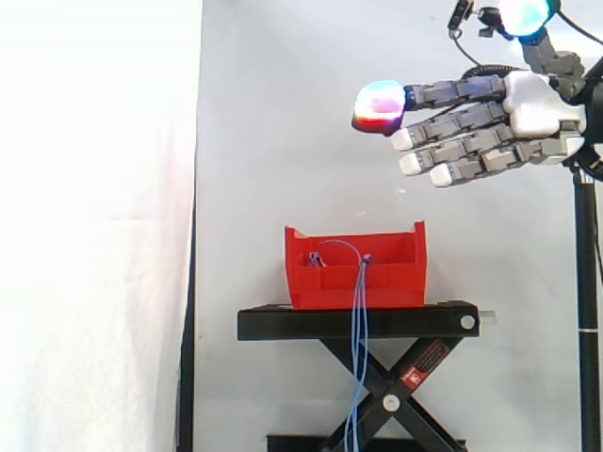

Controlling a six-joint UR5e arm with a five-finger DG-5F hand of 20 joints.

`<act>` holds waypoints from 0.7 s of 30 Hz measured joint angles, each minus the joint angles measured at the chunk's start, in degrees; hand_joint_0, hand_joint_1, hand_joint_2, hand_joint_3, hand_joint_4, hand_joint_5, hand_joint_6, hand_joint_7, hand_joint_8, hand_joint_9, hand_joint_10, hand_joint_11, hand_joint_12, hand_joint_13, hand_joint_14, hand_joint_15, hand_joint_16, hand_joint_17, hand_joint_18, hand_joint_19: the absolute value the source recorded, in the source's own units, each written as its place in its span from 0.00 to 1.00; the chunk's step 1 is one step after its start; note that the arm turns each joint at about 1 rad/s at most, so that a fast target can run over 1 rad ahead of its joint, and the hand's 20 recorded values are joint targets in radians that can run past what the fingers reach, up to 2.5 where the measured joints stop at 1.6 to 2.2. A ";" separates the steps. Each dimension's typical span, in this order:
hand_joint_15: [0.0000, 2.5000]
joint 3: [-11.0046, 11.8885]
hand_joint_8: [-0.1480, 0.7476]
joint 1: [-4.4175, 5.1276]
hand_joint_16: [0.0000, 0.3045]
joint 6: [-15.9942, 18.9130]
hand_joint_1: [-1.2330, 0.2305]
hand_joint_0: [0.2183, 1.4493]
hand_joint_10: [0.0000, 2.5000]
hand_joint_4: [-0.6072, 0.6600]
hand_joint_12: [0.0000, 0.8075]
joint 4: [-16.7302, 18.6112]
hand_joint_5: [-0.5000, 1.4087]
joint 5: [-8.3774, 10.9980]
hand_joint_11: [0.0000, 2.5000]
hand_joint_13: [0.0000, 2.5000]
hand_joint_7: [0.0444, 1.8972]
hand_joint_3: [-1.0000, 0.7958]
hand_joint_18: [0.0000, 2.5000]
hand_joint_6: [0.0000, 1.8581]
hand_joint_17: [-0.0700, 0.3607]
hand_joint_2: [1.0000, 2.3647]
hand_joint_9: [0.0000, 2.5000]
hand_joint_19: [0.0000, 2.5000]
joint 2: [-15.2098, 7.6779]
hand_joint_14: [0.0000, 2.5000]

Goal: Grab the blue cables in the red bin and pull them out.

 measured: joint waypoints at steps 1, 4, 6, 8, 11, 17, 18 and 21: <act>0.07 0.06 0.43 0.02 0.19 -0.01 0.35 0.40 0.00 0.59 0.46 0.08 0.33 -0.01 0.00 0.00 0.06 0.00 0.00 0.00 0.46 0.00 0.05 0.12 0.00 0.00; 0.07 0.32 0.43 0.09 0.19 -0.05 0.35 0.40 0.00 0.59 0.46 0.19 0.33 -0.04 0.00 0.00 0.06 0.00 0.00 0.00 0.46 0.00 0.05 0.12 0.00 0.00; 0.07 0.46 0.43 0.16 0.19 -0.08 0.35 0.40 0.00 0.59 0.46 0.23 0.33 -0.02 0.00 0.00 0.06 0.00 0.00 0.00 0.46 0.00 0.05 0.12 0.00 0.00; 0.07 0.55 0.43 0.31 0.19 -0.10 0.35 0.40 0.00 0.59 0.46 0.28 0.33 0.04 0.00 0.00 0.06 0.00 0.00 0.00 0.46 0.00 0.05 0.12 0.00 0.00; 0.07 0.57 0.43 0.57 0.19 -0.15 0.35 0.40 0.00 0.59 0.46 0.38 0.33 0.10 0.00 0.00 0.06 0.00 0.00 0.00 0.46 0.00 0.05 0.12 0.00 0.00; 0.07 0.60 0.43 0.91 0.19 -0.25 0.35 0.40 0.00 0.59 0.46 0.56 0.33 0.12 0.00 0.00 0.06 0.00 0.00 0.00 0.46 0.00 0.05 0.12 0.00 0.00; 0.07 0.62 0.43 0.95 0.19 -0.28 0.35 0.40 0.00 0.59 0.46 0.57 0.33 0.11 0.00 0.00 0.06 0.00 0.00 0.00 0.46 0.00 0.05 0.12 0.00 0.00; 0.07 0.86 0.43 1.04 0.19 -0.39 0.35 0.40 0.00 0.59 0.46 0.38 0.33 0.07 0.00 0.00 0.05 0.00 0.00 0.00 0.46 0.00 0.05 0.12 0.00 0.00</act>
